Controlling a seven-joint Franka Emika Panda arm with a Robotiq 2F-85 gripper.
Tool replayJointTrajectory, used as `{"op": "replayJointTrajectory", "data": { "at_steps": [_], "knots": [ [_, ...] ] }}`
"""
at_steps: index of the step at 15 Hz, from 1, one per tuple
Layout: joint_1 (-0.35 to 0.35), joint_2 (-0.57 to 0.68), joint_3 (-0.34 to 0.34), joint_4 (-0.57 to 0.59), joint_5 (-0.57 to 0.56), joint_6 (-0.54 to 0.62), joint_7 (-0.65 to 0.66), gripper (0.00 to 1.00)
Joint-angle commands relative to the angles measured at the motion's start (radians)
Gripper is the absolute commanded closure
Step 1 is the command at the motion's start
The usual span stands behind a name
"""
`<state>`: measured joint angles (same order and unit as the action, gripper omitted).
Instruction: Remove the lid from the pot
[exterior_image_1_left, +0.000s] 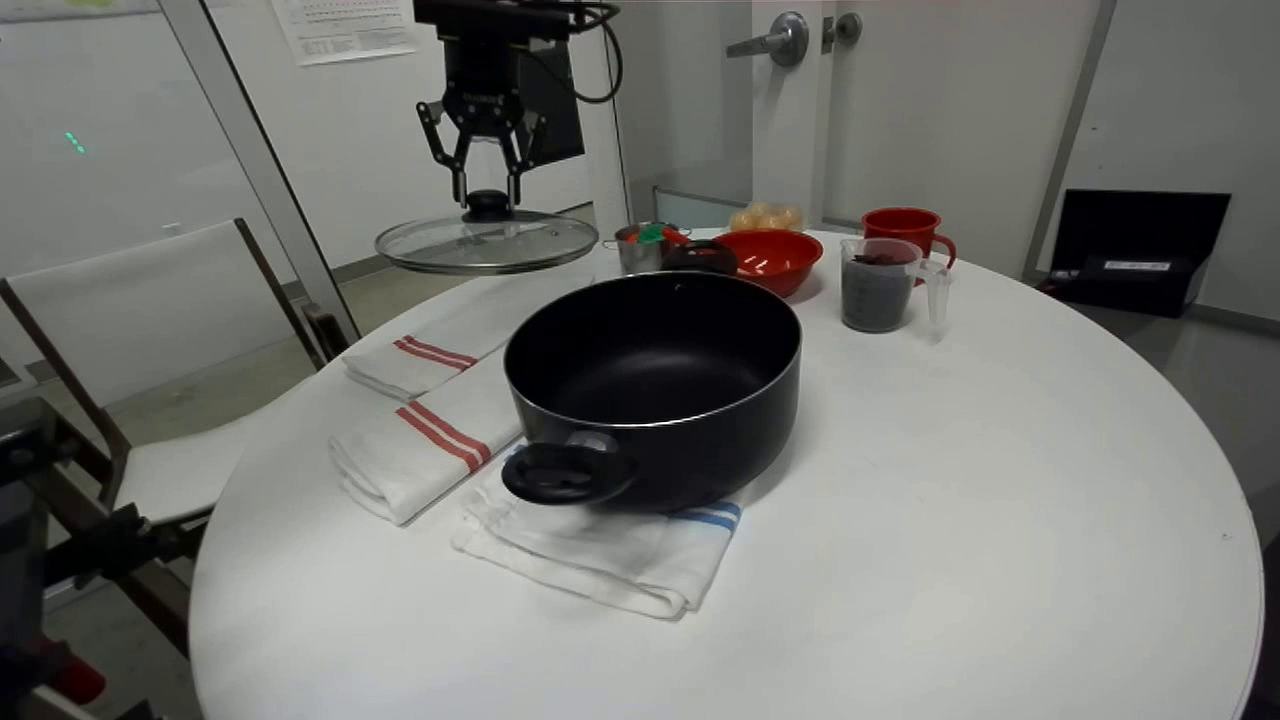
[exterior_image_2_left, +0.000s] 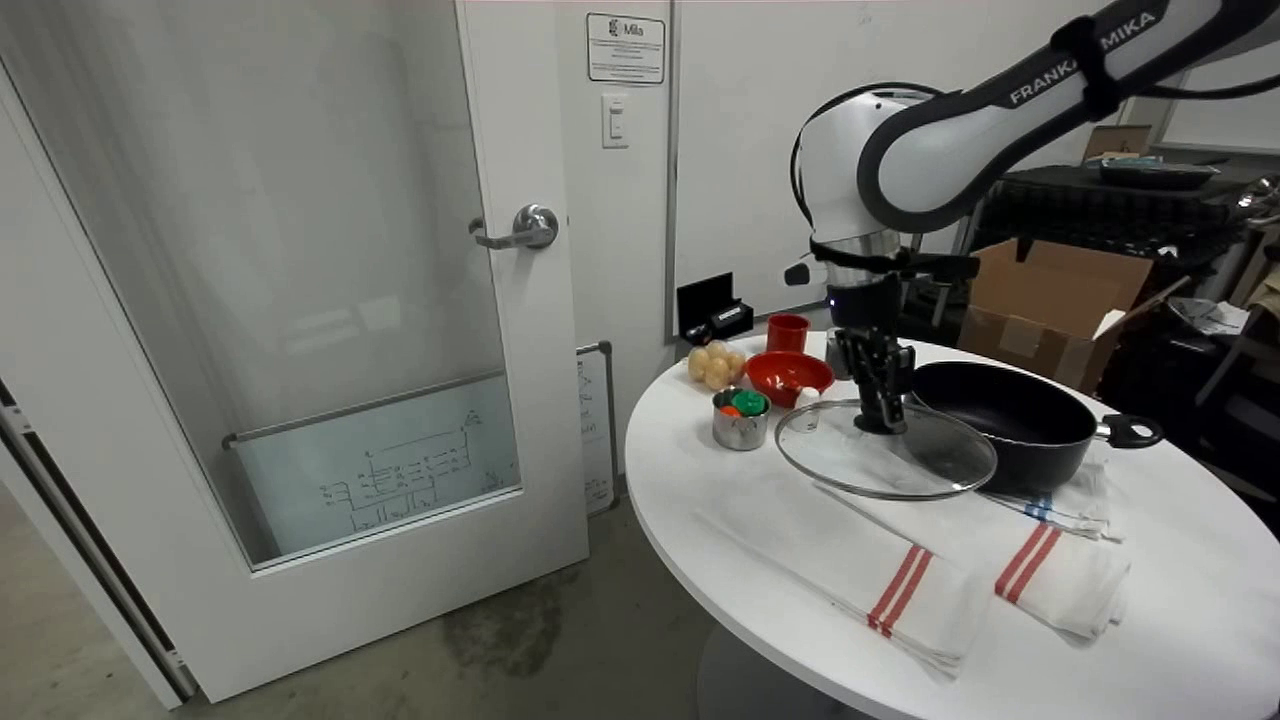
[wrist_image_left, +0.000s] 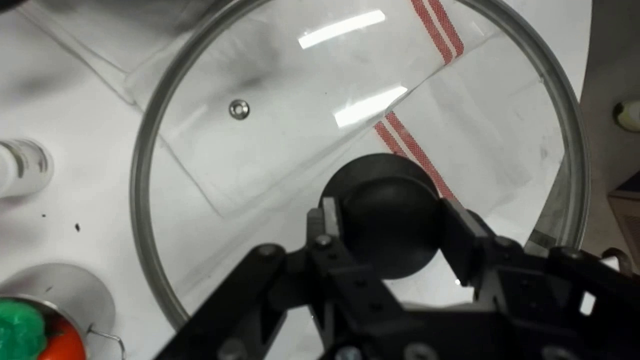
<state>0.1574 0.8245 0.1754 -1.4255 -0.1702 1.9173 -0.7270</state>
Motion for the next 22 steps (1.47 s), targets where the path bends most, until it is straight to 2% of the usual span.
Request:
{"op": "replayJointTrajectory", "data": {
  "at_steps": [1, 6, 14, 20, 21, 22],
  "knots": [
    [0.020, 0.067, 0.003, 0.084, -0.037, -0.021, -0.038, 0.75],
    [0.031, 0.113, -0.006, 0.063, -0.087, 0.068, -0.051, 0.75],
    [0.027, 0.128, -0.008, -0.058, -0.167, 0.271, -0.086, 0.75],
    [0.021, 0.105, -0.007, -0.130, -0.188, 0.334, -0.083, 0.75],
    [0.019, 0.097, -0.006, -0.139, -0.188, 0.343, -0.083, 0.25],
    [0.018, 0.093, -0.006, -0.145, -0.188, 0.347, -0.083, 0.24]
  ]
}}
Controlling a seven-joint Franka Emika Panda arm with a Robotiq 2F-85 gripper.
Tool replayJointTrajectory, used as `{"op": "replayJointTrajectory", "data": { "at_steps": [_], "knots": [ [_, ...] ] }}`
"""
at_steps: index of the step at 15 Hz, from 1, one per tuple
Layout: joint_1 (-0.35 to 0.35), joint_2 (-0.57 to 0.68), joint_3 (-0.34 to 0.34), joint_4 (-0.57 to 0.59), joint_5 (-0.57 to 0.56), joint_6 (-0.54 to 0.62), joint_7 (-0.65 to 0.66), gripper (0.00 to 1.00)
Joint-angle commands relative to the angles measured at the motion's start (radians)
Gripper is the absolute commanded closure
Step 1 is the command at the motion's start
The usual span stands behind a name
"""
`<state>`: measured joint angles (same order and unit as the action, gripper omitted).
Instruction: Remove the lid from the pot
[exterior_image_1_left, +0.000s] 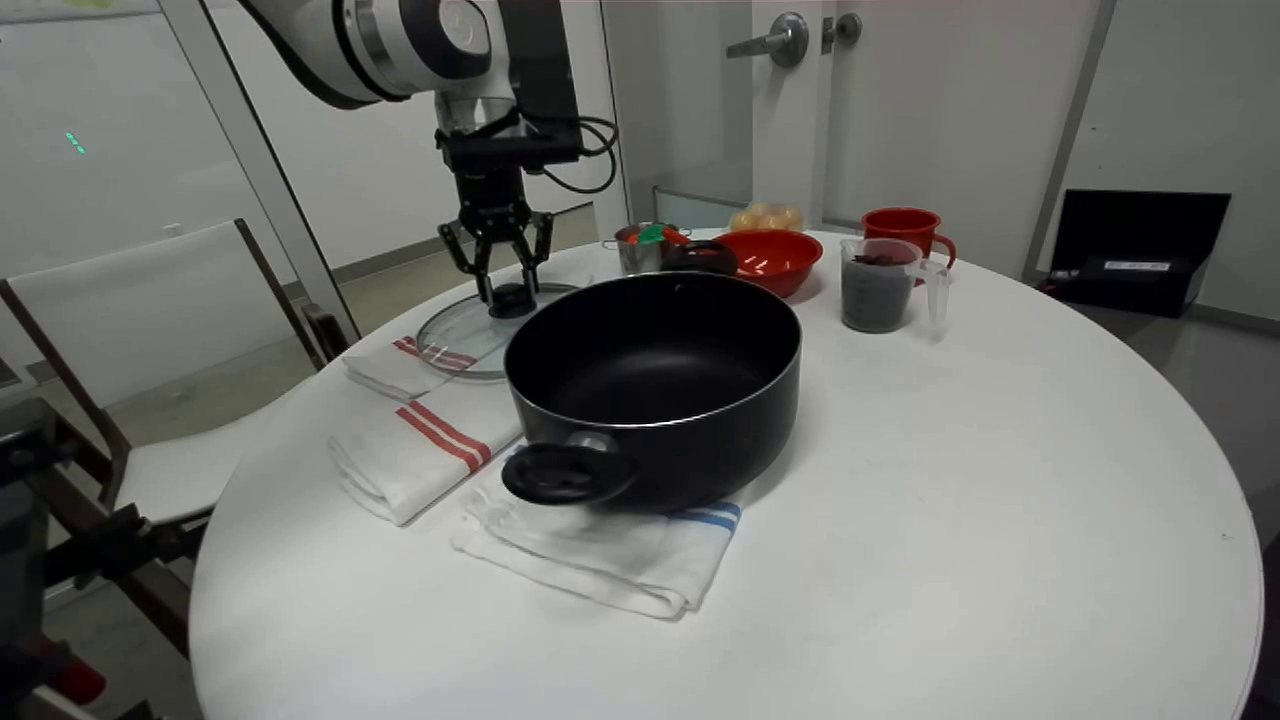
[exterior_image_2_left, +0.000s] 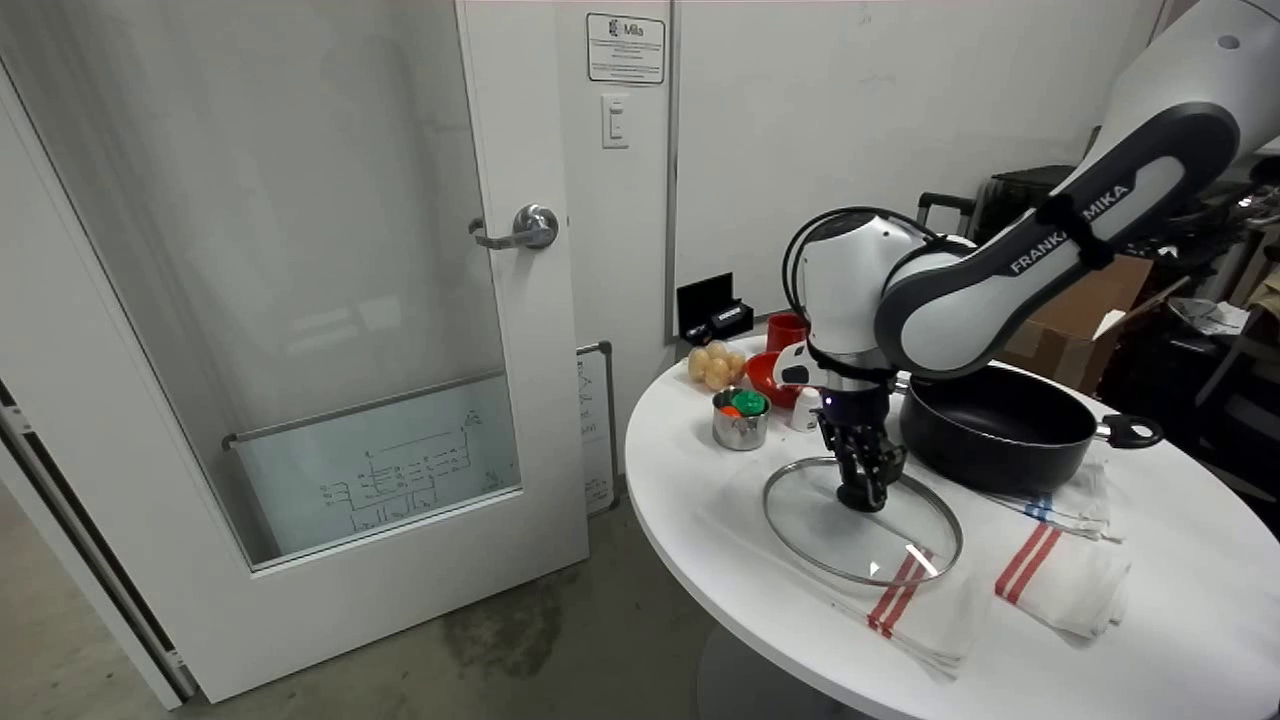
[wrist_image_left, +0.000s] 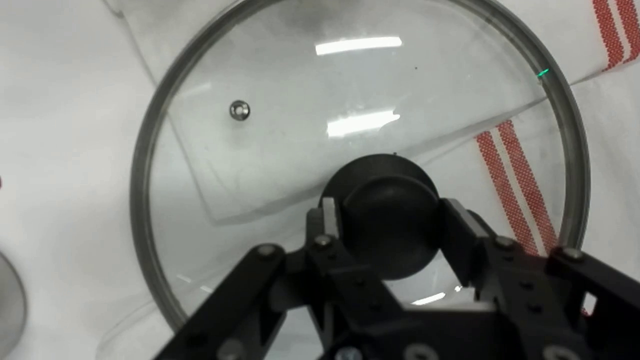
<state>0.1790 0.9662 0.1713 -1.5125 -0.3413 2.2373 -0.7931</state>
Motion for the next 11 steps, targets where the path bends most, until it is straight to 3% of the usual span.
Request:
{"op": "replayJointTrajectory", "data": {
  "at_steps": [1, 4, 11],
  "knots": [
    [-0.006, -0.057, 0.000, -0.066, -0.015, 0.032, -0.017, 0.20],
    [-0.017, -0.097, 0.010, -0.087, -0.003, 0.022, -0.024, 0.00],
    [-0.059, -0.248, 0.056, -0.174, 0.053, -0.017, -0.071, 0.00]
  ]
}}
